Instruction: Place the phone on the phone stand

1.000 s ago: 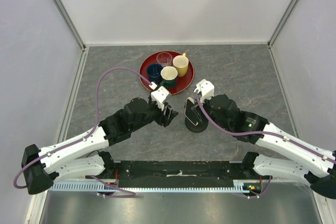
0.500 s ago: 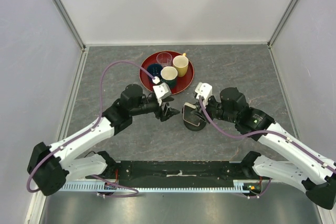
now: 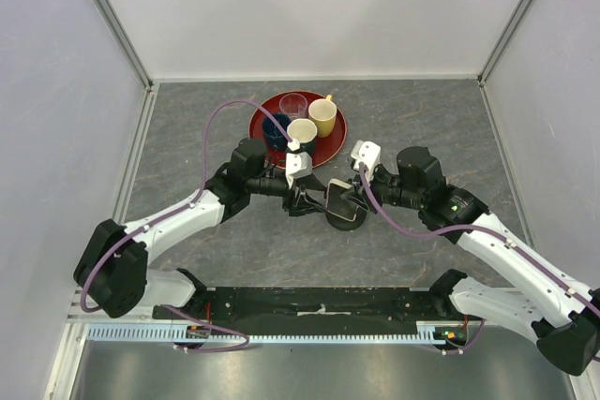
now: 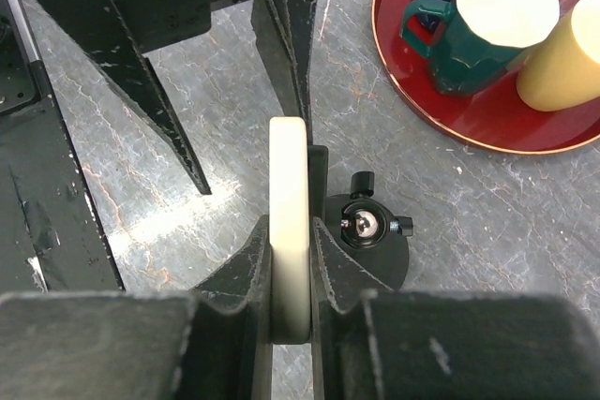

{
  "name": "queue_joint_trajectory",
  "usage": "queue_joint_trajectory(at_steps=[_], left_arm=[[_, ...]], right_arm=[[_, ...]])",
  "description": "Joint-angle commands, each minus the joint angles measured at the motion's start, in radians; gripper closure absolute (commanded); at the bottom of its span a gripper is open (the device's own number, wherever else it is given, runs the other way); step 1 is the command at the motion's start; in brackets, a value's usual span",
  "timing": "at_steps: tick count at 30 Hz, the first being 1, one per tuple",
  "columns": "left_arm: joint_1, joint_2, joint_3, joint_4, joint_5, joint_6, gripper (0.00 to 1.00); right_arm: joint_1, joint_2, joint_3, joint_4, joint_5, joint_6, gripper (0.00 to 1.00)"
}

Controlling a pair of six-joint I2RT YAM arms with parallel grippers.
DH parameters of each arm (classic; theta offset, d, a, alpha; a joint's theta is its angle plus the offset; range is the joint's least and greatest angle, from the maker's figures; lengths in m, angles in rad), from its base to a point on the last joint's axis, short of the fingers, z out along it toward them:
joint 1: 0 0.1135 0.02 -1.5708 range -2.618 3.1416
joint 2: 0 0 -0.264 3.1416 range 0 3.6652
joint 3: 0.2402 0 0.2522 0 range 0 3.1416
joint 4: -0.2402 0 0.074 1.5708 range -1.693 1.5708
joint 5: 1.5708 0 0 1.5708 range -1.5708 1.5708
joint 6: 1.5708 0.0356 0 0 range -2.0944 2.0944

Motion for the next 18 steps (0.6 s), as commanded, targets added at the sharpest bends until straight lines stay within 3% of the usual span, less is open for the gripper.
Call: queue_joint_trajectory(at_steps=[1, 18], left_arm=[[-0.005, 0.056, 0.043, 0.111, 0.084, 0.050, 0.37], [-0.008, 0.117, -0.006, 0.335, 0.049, -0.074, 0.38]], right_arm=[[0.004, 0.015, 0.032, 0.023, -0.076, 0.001, 1.00], [0.001, 0.038, 0.047, 0.005, -0.101, -0.009, 1.00]])
